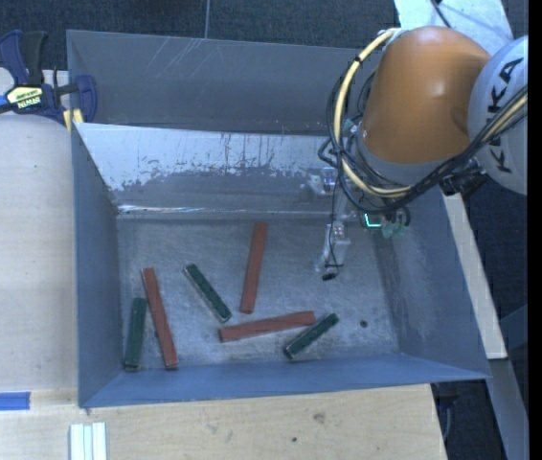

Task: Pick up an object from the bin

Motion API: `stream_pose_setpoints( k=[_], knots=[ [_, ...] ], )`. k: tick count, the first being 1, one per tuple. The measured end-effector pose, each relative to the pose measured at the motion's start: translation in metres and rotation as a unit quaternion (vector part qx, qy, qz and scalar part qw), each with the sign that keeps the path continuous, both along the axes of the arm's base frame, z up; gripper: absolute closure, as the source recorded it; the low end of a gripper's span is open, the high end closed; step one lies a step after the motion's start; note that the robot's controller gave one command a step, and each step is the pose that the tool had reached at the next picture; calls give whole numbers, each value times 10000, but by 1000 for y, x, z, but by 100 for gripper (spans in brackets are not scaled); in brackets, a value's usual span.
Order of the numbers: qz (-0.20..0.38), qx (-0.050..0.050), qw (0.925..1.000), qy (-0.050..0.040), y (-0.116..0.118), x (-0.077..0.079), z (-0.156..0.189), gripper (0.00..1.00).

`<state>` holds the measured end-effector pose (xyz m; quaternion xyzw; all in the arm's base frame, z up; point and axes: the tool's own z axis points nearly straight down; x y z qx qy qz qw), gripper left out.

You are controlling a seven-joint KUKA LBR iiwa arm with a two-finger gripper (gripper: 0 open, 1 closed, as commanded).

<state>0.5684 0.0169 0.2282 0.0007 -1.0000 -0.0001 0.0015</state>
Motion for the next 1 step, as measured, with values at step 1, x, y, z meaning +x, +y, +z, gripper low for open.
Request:
stream_pose_setpoints(
  k=[1],
  knots=[
    [1663,5,9861,-1,25,2,-126,0]
  ],
)
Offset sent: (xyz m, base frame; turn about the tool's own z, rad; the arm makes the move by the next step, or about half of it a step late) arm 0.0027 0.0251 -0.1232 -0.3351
